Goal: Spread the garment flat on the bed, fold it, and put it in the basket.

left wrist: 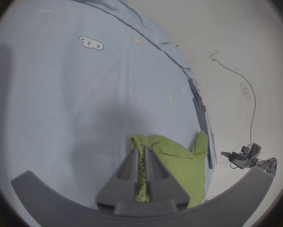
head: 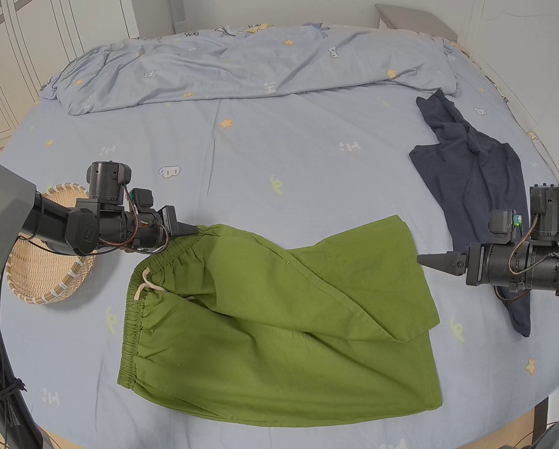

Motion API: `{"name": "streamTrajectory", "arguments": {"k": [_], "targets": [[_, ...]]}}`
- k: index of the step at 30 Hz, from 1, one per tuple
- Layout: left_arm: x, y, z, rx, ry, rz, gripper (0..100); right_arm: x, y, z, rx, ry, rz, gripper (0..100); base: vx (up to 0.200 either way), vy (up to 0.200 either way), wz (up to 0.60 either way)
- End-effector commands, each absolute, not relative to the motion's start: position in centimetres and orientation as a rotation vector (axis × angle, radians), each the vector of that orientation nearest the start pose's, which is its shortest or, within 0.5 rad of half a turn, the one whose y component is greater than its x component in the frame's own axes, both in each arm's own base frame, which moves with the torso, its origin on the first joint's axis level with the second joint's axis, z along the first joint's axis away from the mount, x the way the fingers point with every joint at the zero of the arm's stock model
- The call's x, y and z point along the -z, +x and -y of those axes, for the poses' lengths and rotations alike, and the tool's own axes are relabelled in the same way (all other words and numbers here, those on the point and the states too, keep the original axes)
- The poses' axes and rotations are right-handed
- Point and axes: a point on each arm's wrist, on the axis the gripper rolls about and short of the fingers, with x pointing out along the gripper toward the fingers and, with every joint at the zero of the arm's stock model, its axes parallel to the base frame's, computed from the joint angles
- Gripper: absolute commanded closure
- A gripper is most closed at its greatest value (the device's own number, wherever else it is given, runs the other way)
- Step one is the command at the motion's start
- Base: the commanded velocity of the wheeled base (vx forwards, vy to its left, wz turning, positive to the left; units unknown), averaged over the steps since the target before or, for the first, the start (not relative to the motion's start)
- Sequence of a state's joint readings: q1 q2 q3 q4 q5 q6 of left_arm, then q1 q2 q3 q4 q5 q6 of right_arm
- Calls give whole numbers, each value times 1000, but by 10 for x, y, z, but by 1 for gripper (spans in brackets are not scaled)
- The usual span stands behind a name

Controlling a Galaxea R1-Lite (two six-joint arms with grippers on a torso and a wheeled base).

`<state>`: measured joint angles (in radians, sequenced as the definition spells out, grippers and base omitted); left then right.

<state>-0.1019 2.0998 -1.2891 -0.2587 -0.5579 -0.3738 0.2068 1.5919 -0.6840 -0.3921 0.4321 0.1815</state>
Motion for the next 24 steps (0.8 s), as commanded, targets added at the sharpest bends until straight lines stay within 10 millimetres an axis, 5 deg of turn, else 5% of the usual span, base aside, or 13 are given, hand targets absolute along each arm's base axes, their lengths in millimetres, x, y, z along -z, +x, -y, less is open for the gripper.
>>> {"name": "streamTrajectory", "arguments": {"k": [1,13,19,24], "targets": [[-136,407,51,532,-480,-653,100,-157,255,-63,-576,231,-586,0,0,0,0],[-159,398,36,511,-479,-592,100,-157,255,-63,-576,231,-584,0,0,0,0],[-194,386,-4,437,-485,-464,100,-157,259,-58,-557,240,-582,0,0,0,0],[-198,385,-12,418,-489,-448,100,-153,263,-57,-548,244,-593,0,0,0,0]]}}
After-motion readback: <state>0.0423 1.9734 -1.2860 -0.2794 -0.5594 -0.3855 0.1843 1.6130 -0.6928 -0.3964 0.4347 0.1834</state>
